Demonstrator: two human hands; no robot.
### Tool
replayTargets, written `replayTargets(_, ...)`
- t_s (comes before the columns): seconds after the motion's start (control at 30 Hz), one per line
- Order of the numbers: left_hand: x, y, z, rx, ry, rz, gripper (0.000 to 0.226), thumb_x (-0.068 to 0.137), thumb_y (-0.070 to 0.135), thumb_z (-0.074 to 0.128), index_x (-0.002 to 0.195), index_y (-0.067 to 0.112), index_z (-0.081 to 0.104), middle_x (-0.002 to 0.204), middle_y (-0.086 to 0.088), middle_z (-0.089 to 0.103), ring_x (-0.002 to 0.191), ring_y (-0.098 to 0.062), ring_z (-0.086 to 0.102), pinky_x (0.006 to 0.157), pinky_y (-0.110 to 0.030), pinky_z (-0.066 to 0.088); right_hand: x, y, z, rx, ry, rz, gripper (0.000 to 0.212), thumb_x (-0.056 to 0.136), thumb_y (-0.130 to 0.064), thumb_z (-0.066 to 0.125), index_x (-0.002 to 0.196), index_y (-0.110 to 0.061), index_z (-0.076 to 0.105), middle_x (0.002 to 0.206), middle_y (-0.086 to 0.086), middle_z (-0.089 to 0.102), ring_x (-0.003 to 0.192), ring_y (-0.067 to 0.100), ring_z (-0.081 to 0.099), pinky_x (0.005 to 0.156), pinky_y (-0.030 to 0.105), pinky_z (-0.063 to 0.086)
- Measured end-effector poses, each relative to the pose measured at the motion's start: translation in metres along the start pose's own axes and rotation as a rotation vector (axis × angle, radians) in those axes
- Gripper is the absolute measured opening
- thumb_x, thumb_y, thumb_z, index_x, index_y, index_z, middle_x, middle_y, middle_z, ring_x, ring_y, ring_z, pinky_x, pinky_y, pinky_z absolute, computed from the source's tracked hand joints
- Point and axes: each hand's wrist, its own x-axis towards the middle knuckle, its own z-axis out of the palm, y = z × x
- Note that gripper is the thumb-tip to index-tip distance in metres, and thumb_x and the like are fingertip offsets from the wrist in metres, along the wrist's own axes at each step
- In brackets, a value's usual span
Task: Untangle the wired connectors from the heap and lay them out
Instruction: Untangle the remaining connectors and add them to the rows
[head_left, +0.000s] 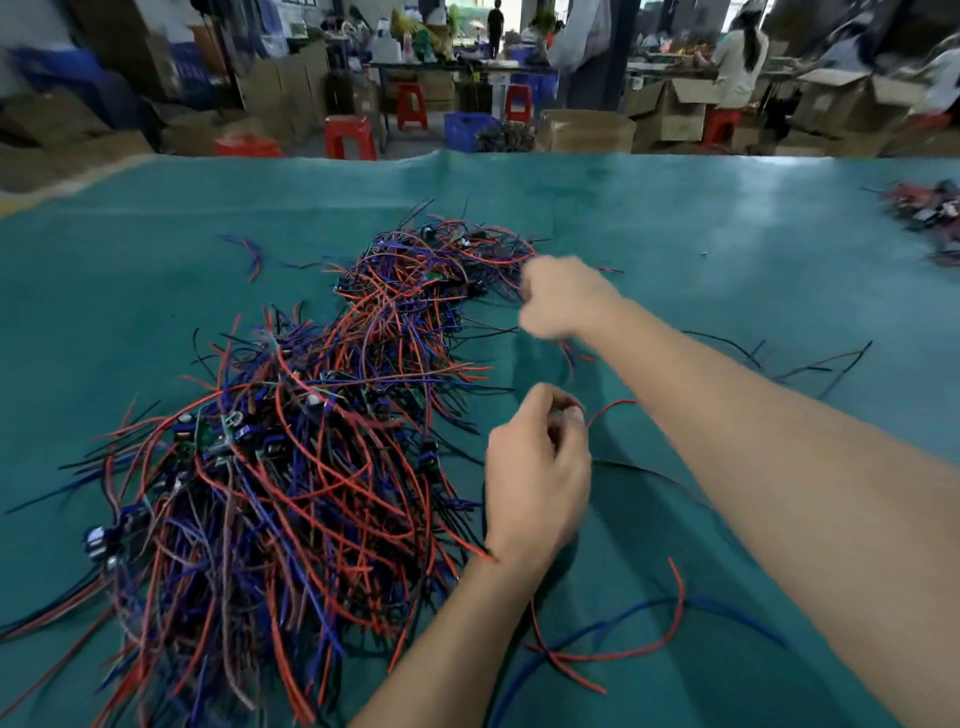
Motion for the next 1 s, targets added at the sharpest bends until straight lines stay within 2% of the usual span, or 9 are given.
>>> replayTargets(0.03, 0.001, 0.0, 0.0, 0.008, 0.002, 0.001, 0.009, 0.093, 0.019, 0.053, 0.087, 0.018, 0.059, 0.068, -0.002, 0.068, 0.067, -0.03, 0.064, 0.066, -0.044, 0.054, -0.046, 0.027, 0.004, 0.01, -0.09, 0.338, 0.035, 0.082, -0.021, 0.061, 0.115, -0.01, 0.062, 0.13, 0.023, 0.062, 0.118, 0.04, 0.062, 0.094, 0.042, 0.053)
replayTargets(0.1, 0.001, -0.001, 0.0, 0.034, 0.001, 0.007, 0.008, 0.091, 0.021, 0.052, 0.088, 0.019, 0.059, 0.069, -0.001, 0.069, 0.07, -0.028, 0.065, 0.068, -0.042, 0.054, -0.066, 0.059, 0.04, -0.017, -0.168, 0.389, 0.029, 0.084, -0.031, 0.07, 0.104, -0.013, 0.059, 0.127, 0.019, 0.063, 0.115, 0.038, 0.063, 0.087, 0.039, 0.052)
replayTargets(0.23, 0.001, 0.0, -0.002, 0.02, -0.01, -0.008, 0.01, 0.089, 0.023, 0.05, 0.089, 0.019, 0.059, 0.067, -0.002, 0.068, 0.068, -0.03, 0.065, 0.067, -0.042, 0.055, -0.043, 0.077, 0.045, 0.129, -0.146, 0.366, 0.029, 0.083, -0.027, 0.078, 0.101, -0.007, 0.068, 0.111, 0.017, 0.069, 0.102, 0.033, 0.065, 0.083, 0.033, 0.055)
replayTargets(0.33, 0.001, 0.0, -0.001, 0.008, -0.009, -0.018, 0.012, 0.087, 0.024, 0.048, 0.088, 0.02, 0.059, 0.067, -0.003, 0.068, 0.067, -0.03, 0.064, 0.067, -0.043, 0.055, -0.049, 0.089, 0.037, 0.173, -0.216, 0.356, 0.022, 0.087, -0.02, 0.075, 0.082, -0.007, 0.059, 0.082, 0.015, 0.062, 0.071, 0.027, 0.057, 0.054, 0.026, 0.041)
replayTargets(0.4, 0.001, 0.0, -0.001, -0.003, -0.006, -0.026, 0.014, 0.086, 0.026, 0.047, 0.088, 0.02, 0.059, 0.067, -0.003, 0.068, 0.068, -0.031, 0.064, 0.067, -0.044, 0.055, -0.056, 0.093, 0.027, 0.275, -0.238, 0.358, 0.025, 0.091, -0.015, 0.07, 0.073, -0.008, 0.054, 0.062, 0.009, 0.052, 0.052, 0.021, 0.045, 0.046, 0.022, 0.031)
replayTargets(0.57, 0.002, -0.004, 0.0, 0.016, 0.033, -0.029, 0.009, 0.092, 0.024, 0.05, 0.092, 0.02, 0.059, 0.07, -0.001, 0.069, 0.068, -0.029, 0.064, 0.067, -0.044, 0.054, -0.103, 0.094, -0.001, 0.825, -0.194, 0.411, 0.023, 0.097, -0.013, 0.066, 0.075, -0.012, 0.062, 0.064, 0.0, 0.064, 0.053, 0.011, 0.051, 0.044, 0.021, 0.036)
replayTargets(0.67, 0.002, -0.001, -0.001, -0.002, 0.063, -0.057, 0.019, 0.1, 0.034, 0.045, 0.097, 0.02, 0.058, 0.077, -0.001, 0.071, 0.071, -0.028, 0.068, 0.072, -0.046, 0.055, -0.142, 0.09, -0.012, 1.106, -0.269, 0.354, 0.017, 0.095, -0.012, 0.067, 0.078, -0.011, 0.064, 0.063, 0.001, 0.062, 0.053, 0.009, 0.051, 0.041, 0.019, 0.039)
replayTargets(0.83, -0.003, 0.006, -0.005, -0.069, 0.081, -0.108, 0.046, 0.104, 0.05, 0.033, 0.083, 0.018, 0.059, 0.072, 0.002, 0.07, 0.062, -0.016, 0.067, 0.072, -0.045, 0.055, -0.183, 0.081, -0.003, 1.162, -0.498, 0.114, 0.012, 0.077, -0.019, 0.073, 0.077, -0.008, 0.067, 0.067, 0.008, 0.062, 0.053, 0.013, 0.048, 0.045, 0.02, 0.038)
replayTargets(1.0, 0.002, 0.005, -0.003, 0.024, 0.091, -0.116, 0.017, 0.097, 0.027, 0.057, 0.094, 0.014, 0.069, 0.076, 0.004, 0.072, 0.073, -0.012, 0.065, 0.079, -0.036, 0.053, -0.191, 0.082, 0.016, 1.001, -0.646, -0.026, 0.006, 0.081, -0.014, 0.078, 0.08, -0.01, 0.073, 0.069, 0.007, 0.066, 0.059, 0.016, 0.05, 0.047, 0.02, 0.038)
